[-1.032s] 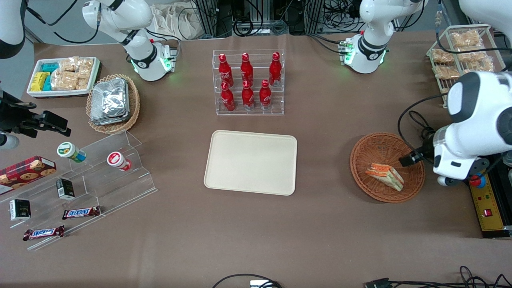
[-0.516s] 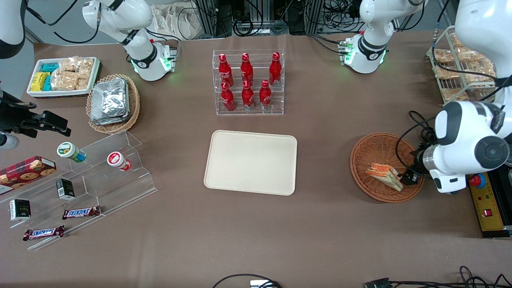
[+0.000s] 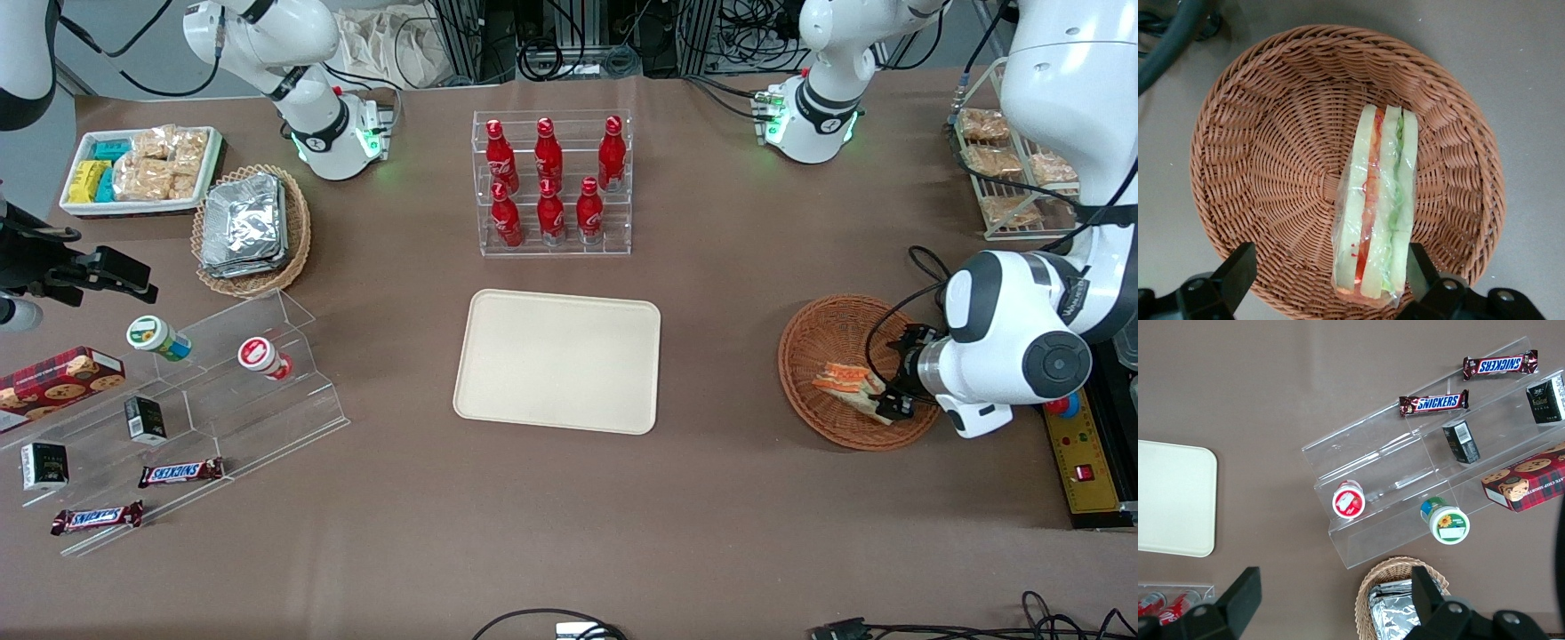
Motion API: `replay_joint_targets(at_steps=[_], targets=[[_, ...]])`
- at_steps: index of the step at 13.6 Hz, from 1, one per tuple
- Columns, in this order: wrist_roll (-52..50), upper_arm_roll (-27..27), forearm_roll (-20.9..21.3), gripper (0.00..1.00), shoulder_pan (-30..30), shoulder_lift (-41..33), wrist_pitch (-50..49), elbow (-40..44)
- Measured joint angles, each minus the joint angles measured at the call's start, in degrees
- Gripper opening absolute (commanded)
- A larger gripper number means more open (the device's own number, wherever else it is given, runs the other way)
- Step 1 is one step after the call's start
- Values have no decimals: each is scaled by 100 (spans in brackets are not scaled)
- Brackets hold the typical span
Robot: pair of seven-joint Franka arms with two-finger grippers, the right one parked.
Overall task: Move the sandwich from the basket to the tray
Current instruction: 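Close the left gripper on the wrapped sandwich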
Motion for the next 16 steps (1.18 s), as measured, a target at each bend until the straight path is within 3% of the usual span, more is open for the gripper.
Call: replay_joint_targets(at_steps=[5, 6, 8, 9, 12, 16], targets=[[-58, -5, 0, 99, -8, 20, 859, -598], [-60, -5, 0, 86, -7, 21, 1031, -743], [-61, -5, 1, 11, -6, 21, 1199, -908], [-60, -6, 49, 0, -8, 20, 1215, -918], [-61, -41, 508, 0, -12, 3, 1223, -894], [-7, -93, 610, 0, -26, -90, 604, -512]])
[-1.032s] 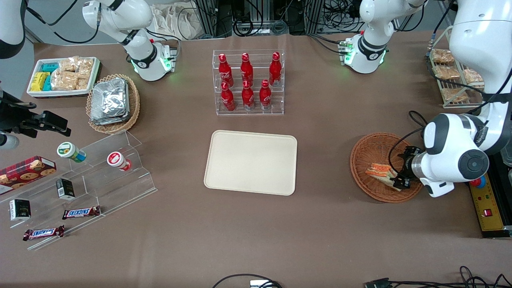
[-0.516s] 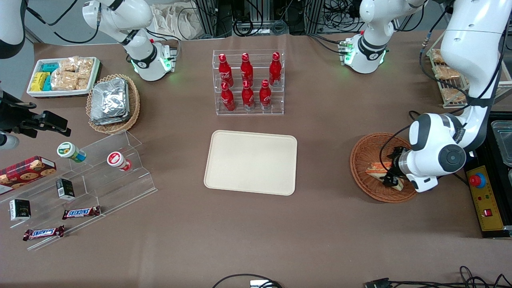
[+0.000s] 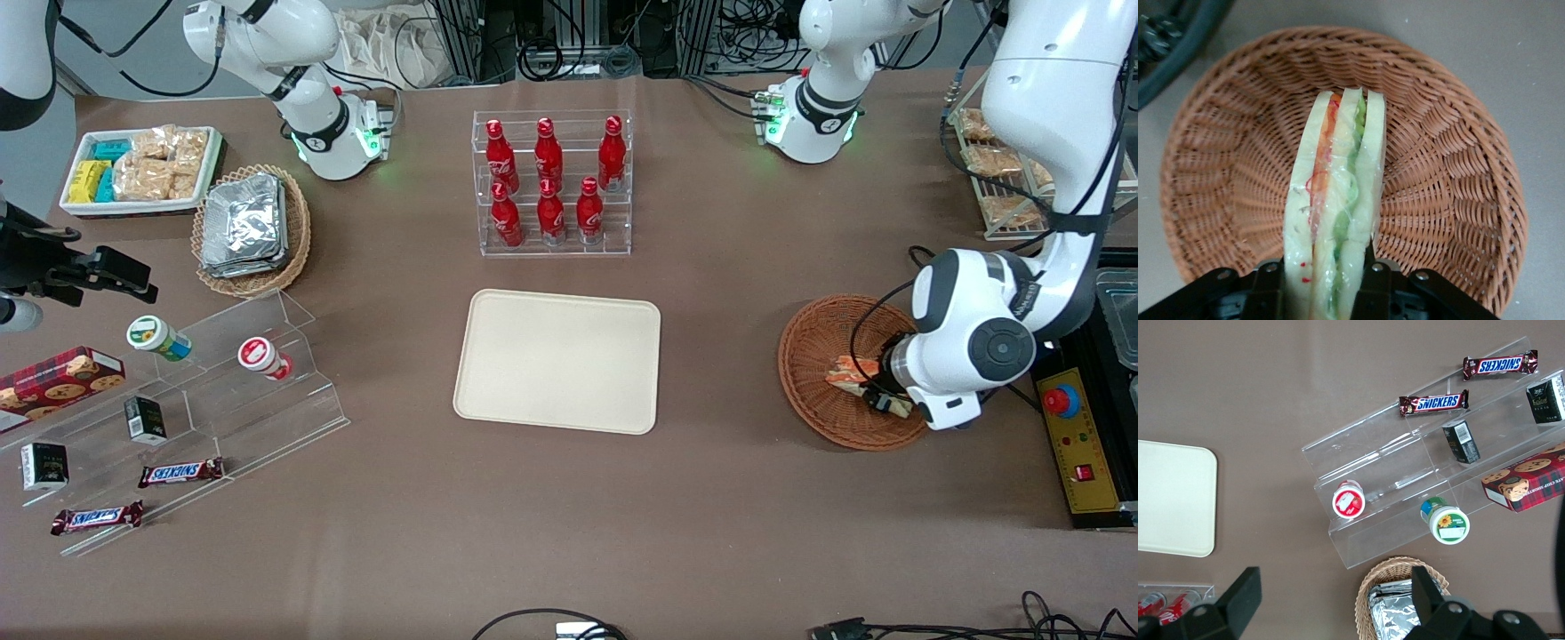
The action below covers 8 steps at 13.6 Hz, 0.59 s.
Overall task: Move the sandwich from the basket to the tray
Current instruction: 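Close the left gripper on the wrapped sandwich, then lift the sandwich and carry it with the left gripper over the tray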
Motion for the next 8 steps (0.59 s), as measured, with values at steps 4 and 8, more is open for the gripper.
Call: replay_joint_targets(at_steps=[4, 8], targets=[[849, -236, 4, 0, -304, -143, -1366, 1150], [1678, -745, -41, 0, -765, -146, -1850, 1942]])
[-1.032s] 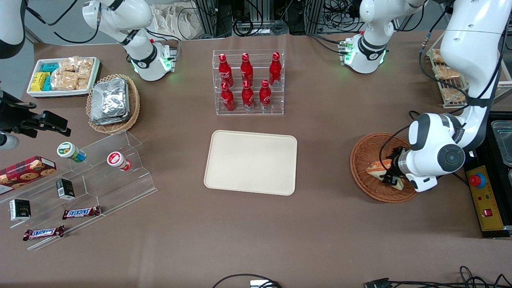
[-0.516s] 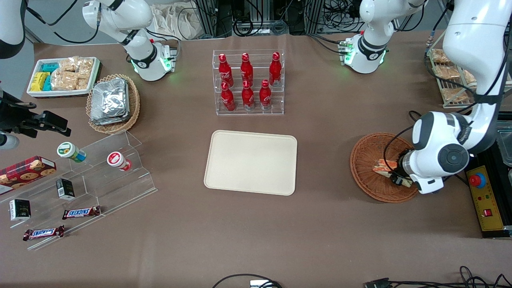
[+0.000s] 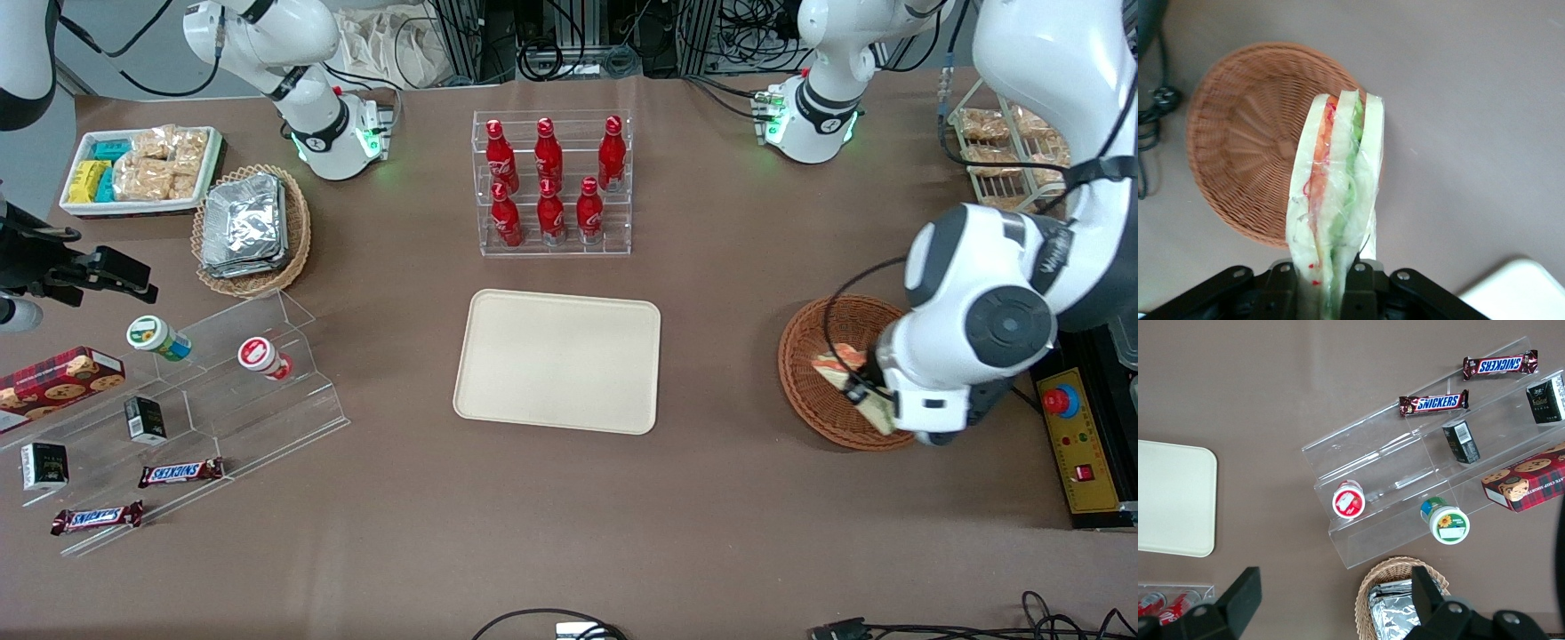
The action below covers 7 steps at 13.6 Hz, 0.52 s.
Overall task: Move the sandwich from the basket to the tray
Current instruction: 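Lift the sandwich and carry it with the left gripper over the tray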
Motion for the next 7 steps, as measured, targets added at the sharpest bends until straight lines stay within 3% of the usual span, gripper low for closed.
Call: replay_joint_targets(at_steps=[3, 7], targets=[[540, -466, -198, 0, -428, 294, 11, 187], [892, -560, -213, 0, -1325, 1029, 429, 468]])
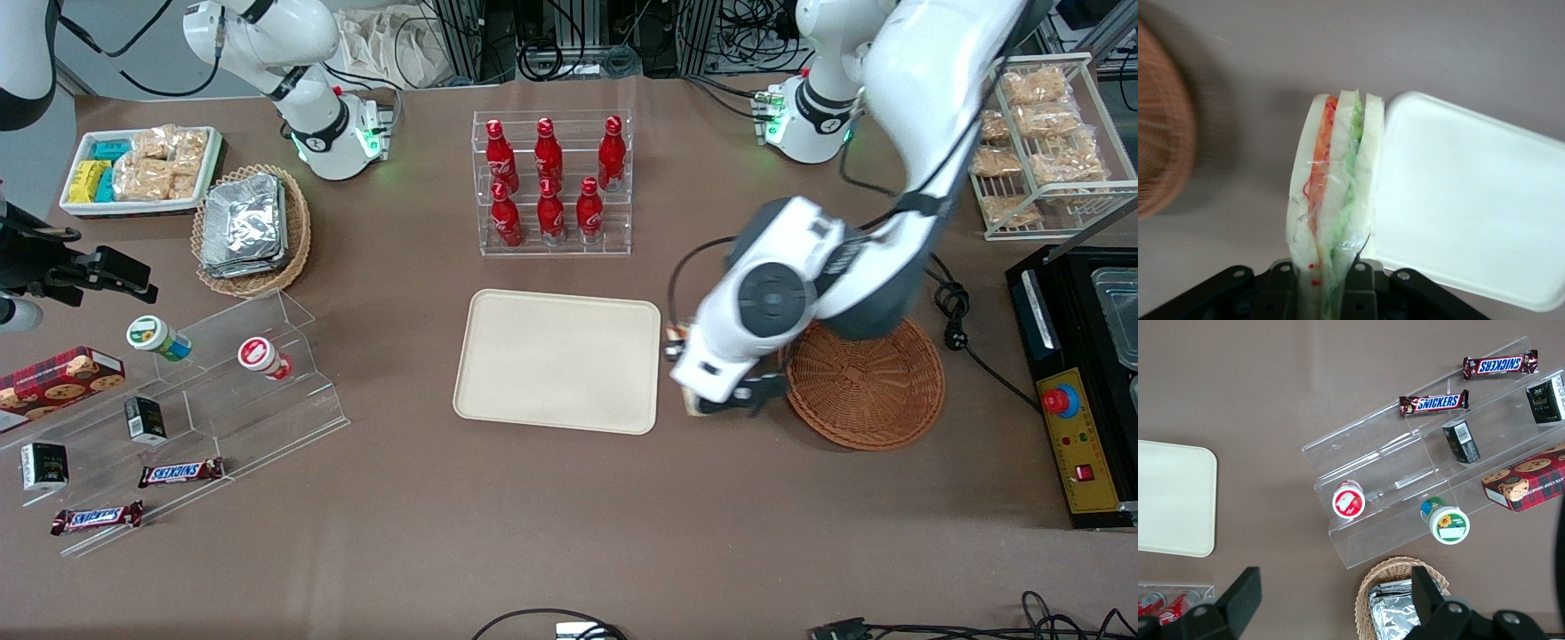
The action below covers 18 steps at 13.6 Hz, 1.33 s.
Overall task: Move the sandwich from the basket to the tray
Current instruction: 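Lift the sandwich and carry it with the left gripper over the tray, then lower the sandwich onto the tray and open the left gripper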
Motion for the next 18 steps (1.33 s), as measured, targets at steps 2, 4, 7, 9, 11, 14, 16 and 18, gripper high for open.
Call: replay_joint_targets(at_steps=[2, 4, 7, 9, 11, 14, 16, 18], targets=[[14, 3, 2, 0, -372, 355, 516, 5], [54, 12, 76, 0, -631, 748, 1019, -47], [108, 14, 433, 0, -787, 1130, 1193, -227], [123, 16, 637, 0, -783, 1158, 1195, -362], [236, 21, 703, 0, -772, 1150, 1194, -365], [394, 62, 707, 1, -692, 1113, 1191, -363], [394, 63, 706, 47, -632, 1090, 1191, -351], [394, 63, 706, 100, -600, 1086, 1190, -348]])
